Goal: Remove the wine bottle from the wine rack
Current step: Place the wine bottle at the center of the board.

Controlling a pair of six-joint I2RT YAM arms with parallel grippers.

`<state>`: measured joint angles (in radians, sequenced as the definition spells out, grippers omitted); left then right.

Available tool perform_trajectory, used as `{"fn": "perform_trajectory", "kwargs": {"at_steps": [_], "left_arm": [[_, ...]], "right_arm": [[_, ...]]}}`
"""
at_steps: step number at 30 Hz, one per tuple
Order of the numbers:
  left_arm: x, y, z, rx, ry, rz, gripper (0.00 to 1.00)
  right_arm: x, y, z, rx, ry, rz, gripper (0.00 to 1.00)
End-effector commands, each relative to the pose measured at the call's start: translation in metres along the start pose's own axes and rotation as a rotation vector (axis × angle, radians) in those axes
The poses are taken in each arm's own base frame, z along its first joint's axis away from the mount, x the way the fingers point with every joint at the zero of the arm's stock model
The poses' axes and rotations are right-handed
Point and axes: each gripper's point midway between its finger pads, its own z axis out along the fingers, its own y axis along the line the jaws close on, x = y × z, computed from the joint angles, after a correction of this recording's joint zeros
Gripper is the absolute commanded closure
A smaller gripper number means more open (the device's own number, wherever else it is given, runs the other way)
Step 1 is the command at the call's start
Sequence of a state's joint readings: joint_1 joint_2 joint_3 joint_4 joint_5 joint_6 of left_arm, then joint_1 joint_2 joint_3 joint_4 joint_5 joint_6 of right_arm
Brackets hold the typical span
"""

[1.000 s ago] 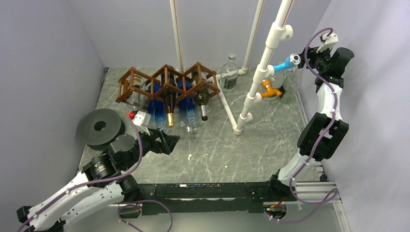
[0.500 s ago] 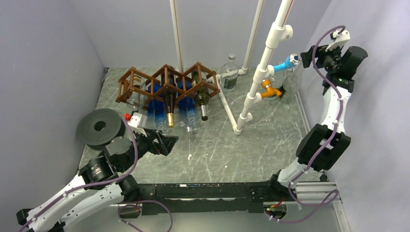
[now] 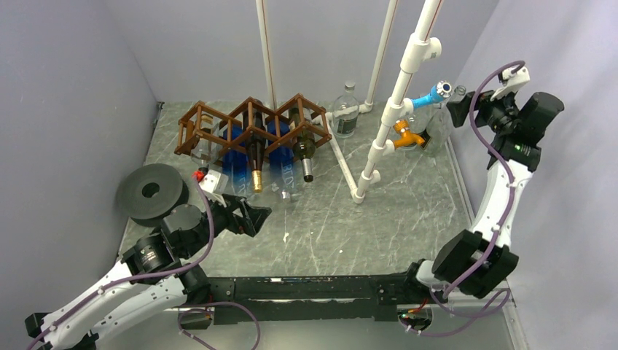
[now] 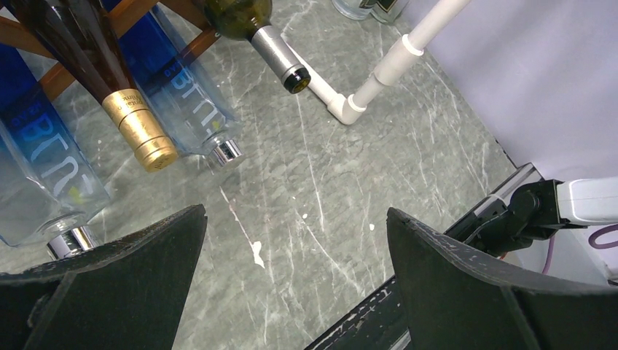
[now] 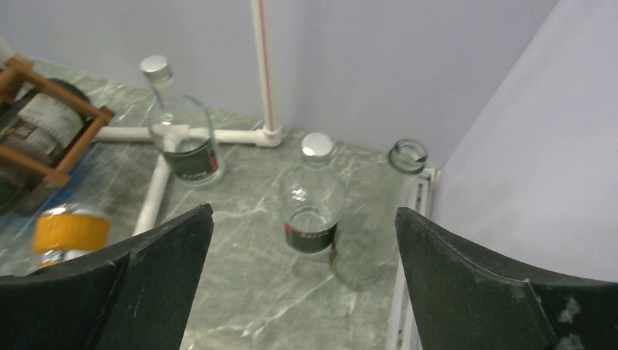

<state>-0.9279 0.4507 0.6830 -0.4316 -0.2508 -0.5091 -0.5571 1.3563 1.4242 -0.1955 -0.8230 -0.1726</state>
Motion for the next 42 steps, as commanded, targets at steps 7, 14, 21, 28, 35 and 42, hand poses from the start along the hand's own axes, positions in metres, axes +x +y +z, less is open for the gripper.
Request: {"fn": "perform_trajectory", "kwargs": {"at_steps": [7,14,21,28,35,42], "left_arm": [[-0.021,-0.010,-0.006,0.036,-0.038,0.020,0.00],[-0.023,-0.011,-0.009,0.036,-0.040,0.020,0.00],[-0.024,-0.011,-0.011,0.035,-0.042,0.017,0.01],[-0.025,-0.010,-0.013,0.031,-0.043,0.014,0.00],[-0.026,-0.008,-0.013,0.024,-0.048,0.025,0.00],[-0.026,-0.011,-0.010,0.030,-0.036,0.031,0.01]], "right_arm": [[0.026,0.054,-0.044,-0.068,0.044,0.066,0.01],[0.051,0.067,-0.059,-0.072,0.086,0.132,0.01],[0.072,0.083,-0.069,-0.097,0.130,0.165,0.01],[0.091,0.105,-0.079,-0.156,0.169,0.201,0.01],[0.107,0.131,-0.092,-0.245,0.211,0.202,0.00],[0.115,0.162,-0.106,-0.378,0.209,0.178,0.01]]}}
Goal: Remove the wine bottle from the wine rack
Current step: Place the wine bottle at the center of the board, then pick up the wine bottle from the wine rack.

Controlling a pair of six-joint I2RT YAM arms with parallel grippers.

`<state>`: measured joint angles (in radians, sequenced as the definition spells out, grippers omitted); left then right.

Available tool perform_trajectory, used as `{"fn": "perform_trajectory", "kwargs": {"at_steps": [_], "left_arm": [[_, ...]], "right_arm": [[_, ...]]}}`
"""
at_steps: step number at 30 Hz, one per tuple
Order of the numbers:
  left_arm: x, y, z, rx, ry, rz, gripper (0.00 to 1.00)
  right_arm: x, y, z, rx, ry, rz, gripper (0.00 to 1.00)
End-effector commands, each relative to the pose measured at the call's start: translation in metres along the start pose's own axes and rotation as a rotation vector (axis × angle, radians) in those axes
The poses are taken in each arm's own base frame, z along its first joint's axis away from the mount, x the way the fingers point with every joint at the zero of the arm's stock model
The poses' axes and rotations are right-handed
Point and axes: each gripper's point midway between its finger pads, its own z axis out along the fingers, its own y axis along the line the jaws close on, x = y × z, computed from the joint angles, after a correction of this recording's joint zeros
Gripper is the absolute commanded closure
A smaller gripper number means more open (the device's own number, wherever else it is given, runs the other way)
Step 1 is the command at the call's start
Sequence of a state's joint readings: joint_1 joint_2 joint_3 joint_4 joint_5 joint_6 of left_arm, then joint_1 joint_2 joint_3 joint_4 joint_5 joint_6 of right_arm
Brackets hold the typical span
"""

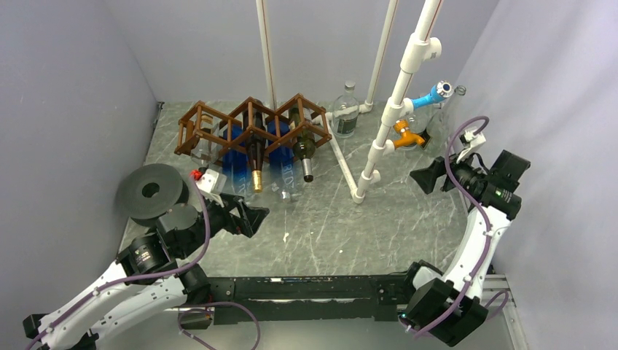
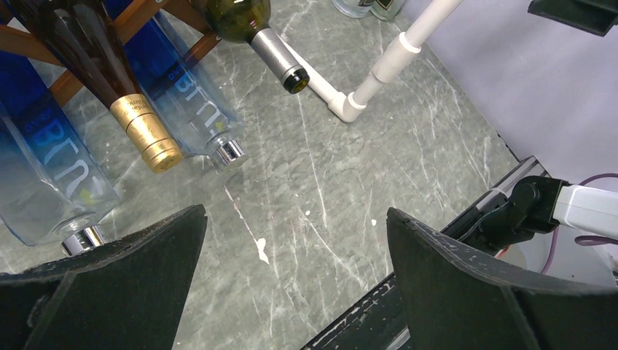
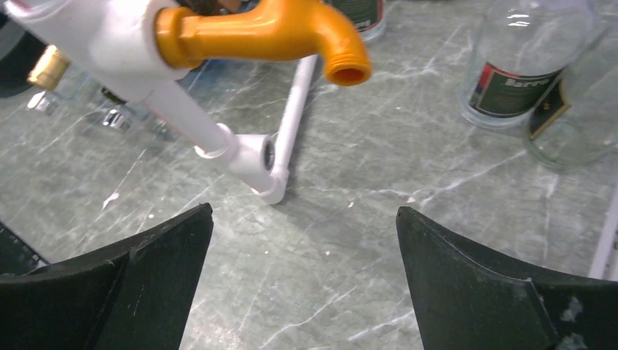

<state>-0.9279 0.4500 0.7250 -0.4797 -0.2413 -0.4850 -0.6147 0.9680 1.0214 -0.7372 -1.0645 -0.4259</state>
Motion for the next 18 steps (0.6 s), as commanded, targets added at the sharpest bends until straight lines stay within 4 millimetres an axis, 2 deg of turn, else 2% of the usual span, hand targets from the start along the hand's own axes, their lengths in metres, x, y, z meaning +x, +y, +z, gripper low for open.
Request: {"fn": "perform_trajectory", "kwargs": {"at_steps": [1,11,18], "left_arm": [[-0.020,-0.009,-0.002,0.023,-0.045,0.004,0.00],[-0.020,-0.005,-0.001,-0.005,-0.041,-0.016,0.00],[-0.023,-0.004,0.003,-0.030,-0.035,-0.019,0.00]], "right_arm": [[0.009,0.030,-0.002,-0.131,-0.009,-0.053,0.01],[0.041,0.083,0.014,-0.341,0.042,-0.115,0.03],[0.055,0.108,0.014,-0.468,0.007,-0.152,0.03]]}}
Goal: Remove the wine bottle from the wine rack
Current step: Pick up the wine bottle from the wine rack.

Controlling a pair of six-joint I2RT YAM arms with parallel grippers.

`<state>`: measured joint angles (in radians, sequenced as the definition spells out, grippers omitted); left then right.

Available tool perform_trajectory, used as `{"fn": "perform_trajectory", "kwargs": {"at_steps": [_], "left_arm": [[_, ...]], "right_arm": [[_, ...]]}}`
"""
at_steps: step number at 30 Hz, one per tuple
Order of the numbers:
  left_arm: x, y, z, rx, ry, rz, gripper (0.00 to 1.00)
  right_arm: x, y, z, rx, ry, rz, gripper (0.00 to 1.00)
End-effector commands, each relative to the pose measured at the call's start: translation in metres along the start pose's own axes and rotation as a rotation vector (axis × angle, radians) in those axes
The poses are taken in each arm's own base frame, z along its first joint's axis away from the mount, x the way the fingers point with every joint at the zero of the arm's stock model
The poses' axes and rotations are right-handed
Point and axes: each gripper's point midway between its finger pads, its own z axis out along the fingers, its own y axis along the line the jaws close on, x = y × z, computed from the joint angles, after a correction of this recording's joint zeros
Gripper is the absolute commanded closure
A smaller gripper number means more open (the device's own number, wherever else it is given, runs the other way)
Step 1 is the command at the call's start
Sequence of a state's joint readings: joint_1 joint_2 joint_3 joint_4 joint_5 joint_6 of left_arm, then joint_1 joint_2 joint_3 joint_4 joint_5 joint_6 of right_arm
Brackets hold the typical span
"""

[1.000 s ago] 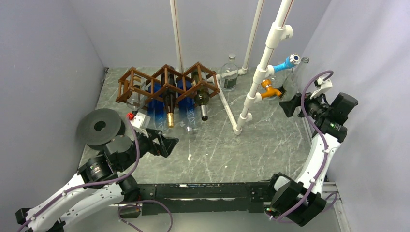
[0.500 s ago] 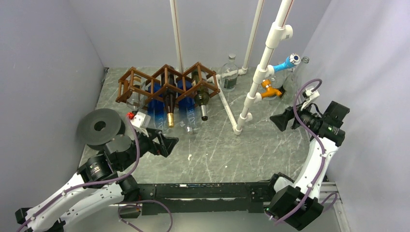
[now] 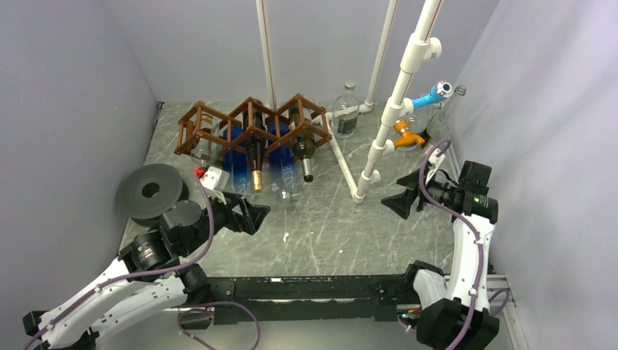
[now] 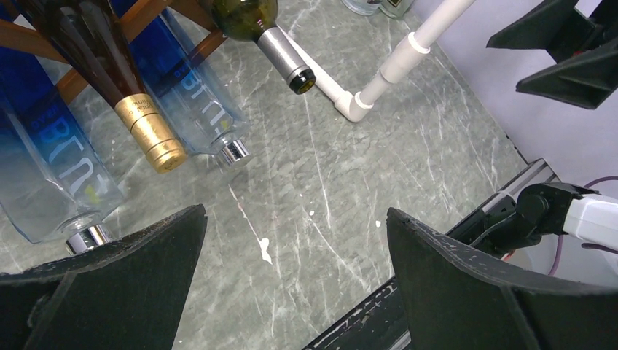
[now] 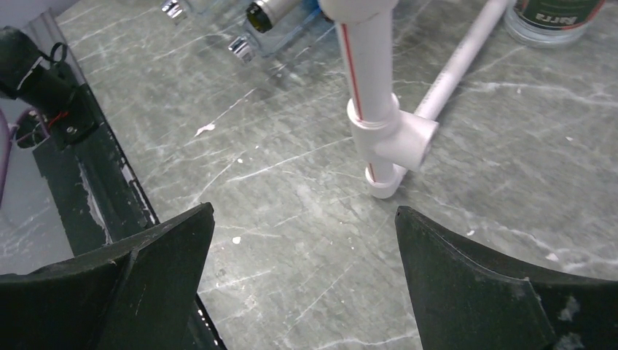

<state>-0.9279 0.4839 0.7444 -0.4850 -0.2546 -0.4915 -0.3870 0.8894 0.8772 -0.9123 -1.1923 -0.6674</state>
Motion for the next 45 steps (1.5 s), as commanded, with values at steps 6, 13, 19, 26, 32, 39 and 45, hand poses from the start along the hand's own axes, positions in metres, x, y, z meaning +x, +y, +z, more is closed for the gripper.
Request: {"fn": "perform_trajectory", "kwargs": {"at_steps": [6,13,19,26,32,39,45], "left_arm": [[-0.032,0.001,-0.001,-0.065,-0.041,0.020,0.00],[-0.052,0.012,-0.002,-0.159,-0.066,0.080,0.00],[-0.063,0.027,0.001,-0.248,-0.078,0.107,0.00],[-0.074,0.051,0.009,-0.345,-0.076,0.130,0.00],[-0.079,0.084,0.011,-0.468,-0.069,0.148,0.00],[-0.080,0.123,0.011,-0.580,-0.071,0.149,0.00],[-0.072,0.150,0.016,-0.623,-0.046,0.110,0.01]], "right_arm": [[0.009,0.022,0.009,-0.126,-0.073,-0.103,0.03],[0.018,0.019,0.013,-0.143,-0.078,-0.106,0.02],[0.022,0.019,0.014,-0.150,-0.068,-0.107,0.02],[0.022,0.020,0.013,-0.155,-0.063,-0.108,0.02],[0.023,0.020,0.015,-0.156,-0.050,-0.112,0.02],[0.024,0.019,0.016,-0.156,-0.041,-0.115,0.02],[0.025,0.019,0.016,-0.153,-0.035,-0.121,0.02]]}}
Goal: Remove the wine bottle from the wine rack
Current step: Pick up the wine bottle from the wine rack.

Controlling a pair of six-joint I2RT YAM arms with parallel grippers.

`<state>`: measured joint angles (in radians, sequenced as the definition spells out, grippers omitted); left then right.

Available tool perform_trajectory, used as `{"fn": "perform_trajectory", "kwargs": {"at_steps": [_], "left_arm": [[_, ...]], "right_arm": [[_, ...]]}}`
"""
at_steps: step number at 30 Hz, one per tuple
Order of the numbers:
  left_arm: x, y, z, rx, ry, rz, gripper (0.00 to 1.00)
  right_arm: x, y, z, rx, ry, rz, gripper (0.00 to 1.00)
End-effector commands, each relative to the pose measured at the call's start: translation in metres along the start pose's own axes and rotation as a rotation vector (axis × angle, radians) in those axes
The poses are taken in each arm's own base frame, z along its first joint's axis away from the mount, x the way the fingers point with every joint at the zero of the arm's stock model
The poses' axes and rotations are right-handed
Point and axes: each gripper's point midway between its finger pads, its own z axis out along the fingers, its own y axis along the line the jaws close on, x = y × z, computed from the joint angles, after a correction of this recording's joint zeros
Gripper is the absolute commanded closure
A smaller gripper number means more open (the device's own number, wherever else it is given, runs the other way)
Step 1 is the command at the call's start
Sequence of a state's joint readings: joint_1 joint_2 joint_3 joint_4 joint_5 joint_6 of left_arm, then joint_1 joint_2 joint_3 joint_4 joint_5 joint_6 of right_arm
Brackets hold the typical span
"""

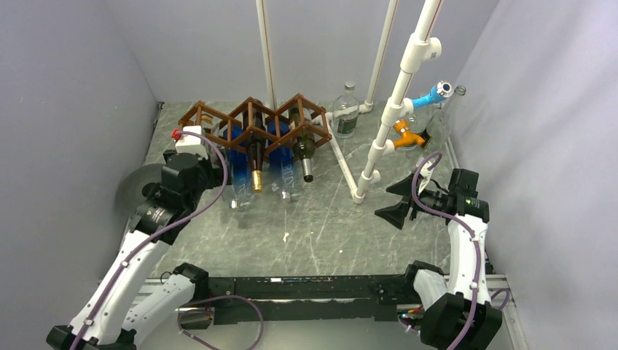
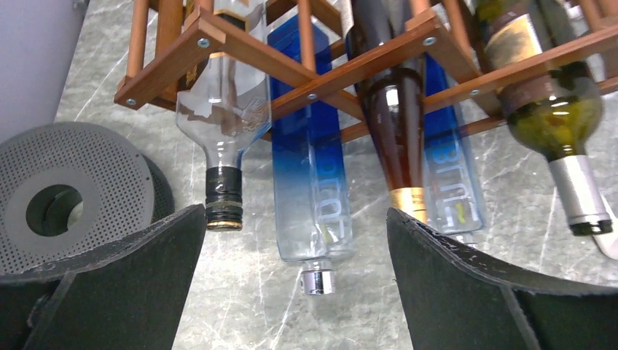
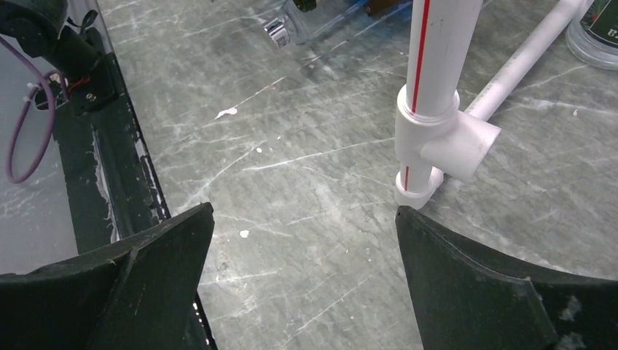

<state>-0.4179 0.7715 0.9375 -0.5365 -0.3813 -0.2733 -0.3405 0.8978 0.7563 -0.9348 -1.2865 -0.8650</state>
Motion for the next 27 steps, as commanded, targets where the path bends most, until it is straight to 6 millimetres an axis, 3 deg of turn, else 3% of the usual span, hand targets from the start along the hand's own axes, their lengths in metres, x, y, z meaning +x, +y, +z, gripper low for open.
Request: {"fn": "perform_trajectory", "kwargs": {"at_steps": [1,27], "left_arm": [[0.002,0.006,0.013,0.010,0.005,-0.010,0.01],[0.055,0.067,0.082,0.055,0.282,-0.294,0.00]], "right_arm": [[-0.006,-0.001,0.001,-0.008,-0.010,-0.056,0.02],[0.000,0.004,0.004,-0.022,0.022,-0.084,0.02]]}}
